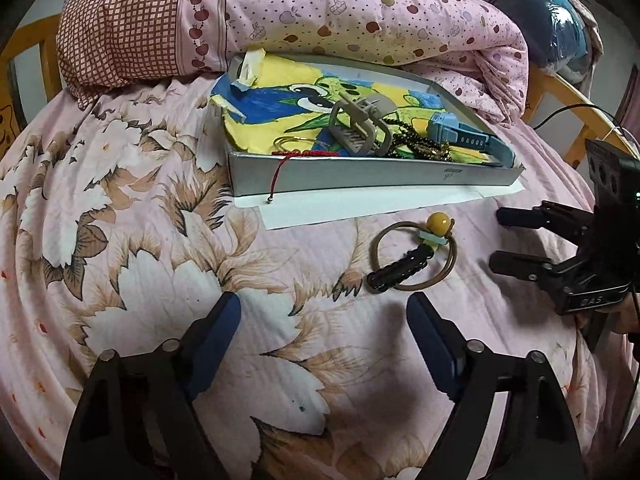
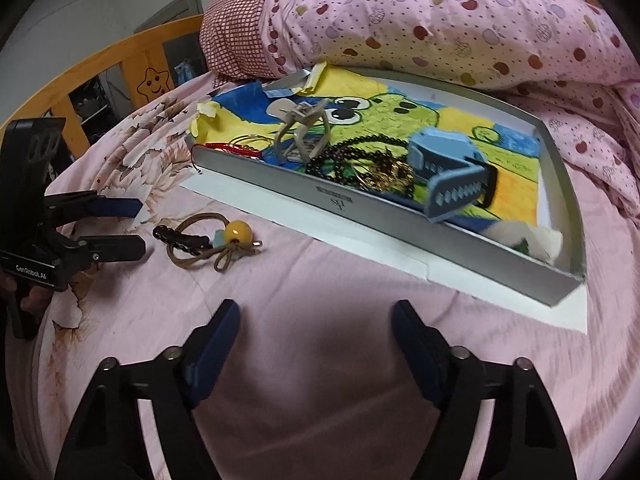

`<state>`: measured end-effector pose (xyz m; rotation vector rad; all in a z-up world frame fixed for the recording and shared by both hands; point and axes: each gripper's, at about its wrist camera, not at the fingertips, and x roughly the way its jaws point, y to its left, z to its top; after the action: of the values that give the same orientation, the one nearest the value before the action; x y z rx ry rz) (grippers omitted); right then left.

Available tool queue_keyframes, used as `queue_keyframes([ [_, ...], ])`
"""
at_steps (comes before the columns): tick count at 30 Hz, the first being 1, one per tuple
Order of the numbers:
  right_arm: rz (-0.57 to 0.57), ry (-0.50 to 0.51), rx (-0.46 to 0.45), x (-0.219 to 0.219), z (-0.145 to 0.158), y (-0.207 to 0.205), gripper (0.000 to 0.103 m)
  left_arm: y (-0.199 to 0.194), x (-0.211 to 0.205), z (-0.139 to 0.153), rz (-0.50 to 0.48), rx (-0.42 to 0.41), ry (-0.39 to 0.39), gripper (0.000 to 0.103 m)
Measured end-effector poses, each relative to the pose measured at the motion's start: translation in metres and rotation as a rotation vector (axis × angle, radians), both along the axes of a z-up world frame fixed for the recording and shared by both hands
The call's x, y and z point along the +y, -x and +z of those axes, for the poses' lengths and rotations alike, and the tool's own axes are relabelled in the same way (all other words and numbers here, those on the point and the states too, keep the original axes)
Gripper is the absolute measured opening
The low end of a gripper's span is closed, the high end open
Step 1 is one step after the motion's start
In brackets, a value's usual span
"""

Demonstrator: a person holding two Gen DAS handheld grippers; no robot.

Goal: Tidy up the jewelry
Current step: 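Grasp the black key fob with the left tool while the right tool grasps the cord by the yellow bead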

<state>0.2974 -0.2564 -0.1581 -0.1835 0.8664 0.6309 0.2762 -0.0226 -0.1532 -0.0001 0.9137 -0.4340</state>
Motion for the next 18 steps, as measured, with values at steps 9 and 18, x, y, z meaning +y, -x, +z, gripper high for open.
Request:
queue_keyframes([
  [9, 0.072, 0.043, -0.013, 0.015, -0.001, -0.004, 0.062, -0.007, -0.008, -0.001, -0.051, -0.005, 0.051, 0.052],
  [18, 0.152, 0.078, -0.032, 0.027, 0.004, -0.011, 0.052, -0.011, -0.012, 0.001, -0.107, -0.002, 0.115, 0.034],
])
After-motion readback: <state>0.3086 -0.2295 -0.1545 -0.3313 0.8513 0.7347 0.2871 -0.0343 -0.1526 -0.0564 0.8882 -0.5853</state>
